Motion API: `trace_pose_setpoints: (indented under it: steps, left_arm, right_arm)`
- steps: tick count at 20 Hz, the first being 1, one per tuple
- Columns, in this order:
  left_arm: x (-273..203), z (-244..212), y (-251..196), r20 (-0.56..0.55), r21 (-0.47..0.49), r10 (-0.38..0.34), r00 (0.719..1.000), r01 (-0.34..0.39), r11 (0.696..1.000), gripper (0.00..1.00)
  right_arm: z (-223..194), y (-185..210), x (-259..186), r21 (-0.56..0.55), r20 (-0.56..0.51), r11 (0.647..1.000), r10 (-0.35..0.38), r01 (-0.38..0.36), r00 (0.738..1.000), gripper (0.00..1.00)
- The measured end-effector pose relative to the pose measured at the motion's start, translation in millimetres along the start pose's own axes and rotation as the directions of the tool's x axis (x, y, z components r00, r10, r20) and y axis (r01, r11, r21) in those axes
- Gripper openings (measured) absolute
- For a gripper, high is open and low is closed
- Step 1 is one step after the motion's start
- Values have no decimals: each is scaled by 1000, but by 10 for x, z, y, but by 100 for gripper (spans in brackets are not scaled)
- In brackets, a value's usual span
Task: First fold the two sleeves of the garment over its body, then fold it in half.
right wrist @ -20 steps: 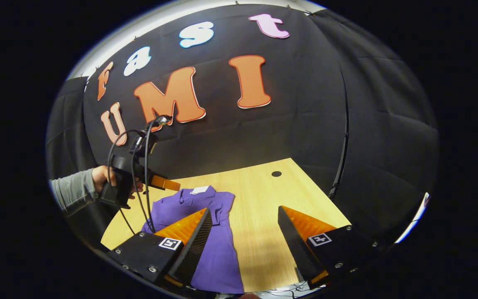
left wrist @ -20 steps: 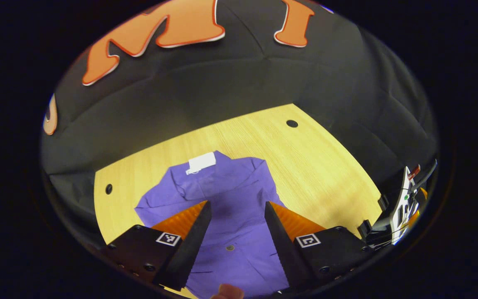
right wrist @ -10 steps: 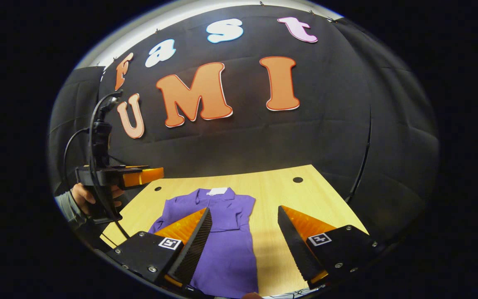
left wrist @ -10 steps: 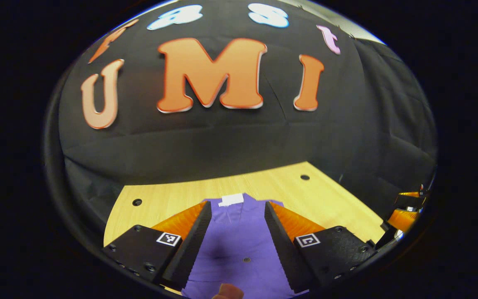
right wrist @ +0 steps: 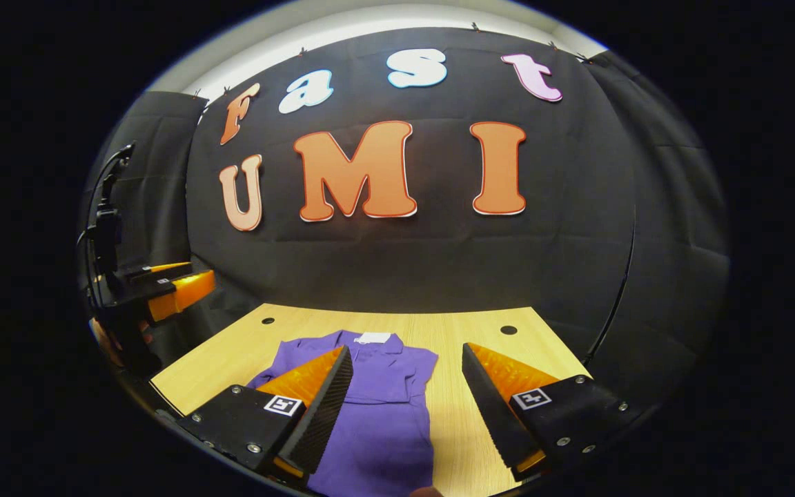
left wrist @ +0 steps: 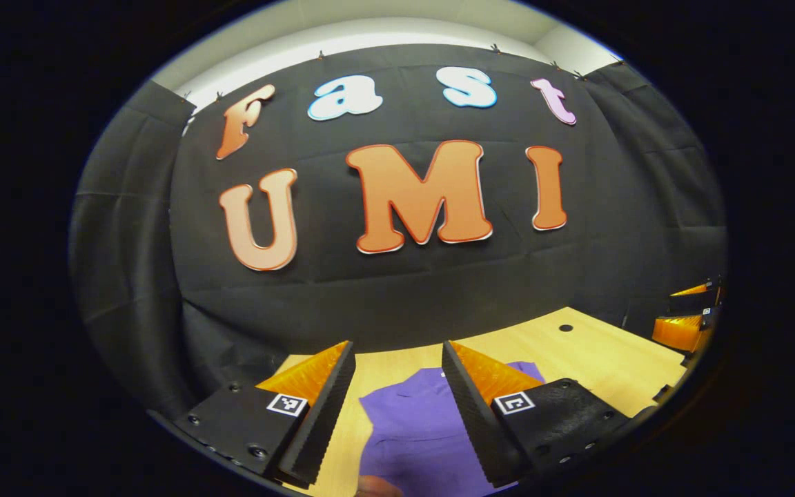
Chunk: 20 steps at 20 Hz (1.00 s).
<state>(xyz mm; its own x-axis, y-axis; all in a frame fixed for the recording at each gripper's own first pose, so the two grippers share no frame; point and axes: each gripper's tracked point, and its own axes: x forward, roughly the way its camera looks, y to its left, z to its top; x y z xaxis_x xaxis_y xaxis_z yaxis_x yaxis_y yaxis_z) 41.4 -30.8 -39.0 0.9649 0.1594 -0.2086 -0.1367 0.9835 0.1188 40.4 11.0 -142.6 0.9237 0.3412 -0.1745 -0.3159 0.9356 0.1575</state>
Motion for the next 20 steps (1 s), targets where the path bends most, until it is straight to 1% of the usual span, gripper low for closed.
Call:
trace_pose_setpoints:
  steps: [2, 3, 4, 5, 6, 7, 8, 9, 10, 12, 13, 14, 15, 17, 18, 20]
  left_arm:
    - [-118, -190, 140, -33, 3, 23, 999, -23, 1000, 84]
    - [-150, -339, 195, -66, -2, 31, 997, -32, 999, 87]
    - [-162, -515, 217, -114, -6, 26, 993, -26, 1000, 84]
    - [-224, -724, 292, -166, -2, 41, 985, -42, 999, 85]
    - [-280, -922, 310, -214, -3, 31, 976, -33, 999, 89]
    - [-338, -1094, 359, -263, 3, 42, 964, -42, 999, 90]
    - [-397, -1233, 384, -303, 5, 35, 952, -35, 999, 87]
    - [-419, -1392, 416, -348, 10, 38, 937, -36, 999, 92]
    - [-466, -1545, 417, -387, 0, 21, 922, -23, 1000, 92]
    - [-602, -1866, 381, -485, -25, -18, 875, 7, 1000, 92]
    - [-696, -2039, 351, -533, -41, -49, 845, 33, 999, 93]
    - [-758, -2184, 354, -567, -44, -60, 821, 42, 998, 93]
    - [-827, -2355, 334, -606, -58, -87, 791, 66, 996, 93]
    - [-999, -2652, 335, -672, -72, -108, 733, 80, 994, 93]
    - [-1093, -2802, 302, -711, -85, -120, 693, 85, 993, 93]
    - [-1235, -3113, 313, -767, -93, -125, 629, 85, 992, 93]
  right_arm:
    - [-184, 21, -31, -9, -56, 1000, 7, -7, 998, 95]
    - [-299, 6, -50, -12, -95, 1000, 7, -9, 995, 95]
    - [-427, 9, -73, -12, -136, 1000, 11, -12, 991, 95]
    - [-571, 8, -88, -8, -177, 1000, 11, -12, 984, 95]
    - [-706, 0, -129, 4, -215, 1000, 15, -14, 976, 95]
    - [-843, 3, -172, 19, -258, 1000, 20, -16, 966, 95]
    - [-974, 24, -207, 34, -297, 999, 28, -18, 954, 95]
    - [-1147, 37, -257, 46, -346, 999, 30, -15, 938, 95]
    - [-1312, 31, -292, 59, -387, 998, 35, -13, 921, 95]
    - [-1644, 56, -371, 86, -476, 996, 47, -7, 878, 95]
    - [-1814, 88, -417, 94, -518, 995, 59, -11, 854, 95]
    - [-1957, 65, -459, 96, -545, 995, 57, -5, 836, 95]
    - [-2090, 48, -493, 97, -576, 995, 53, 4, 816, 96]
    - [-2292, 57, -571, 101, -621, 995, 55, 10, 782, 95]
    - [-2384, 52, -613, 95, -640, 995, 54, 9, 766, 95]
    - [-2533, 20, -693, 76, -676, 997, 47, 7, 735, 95]
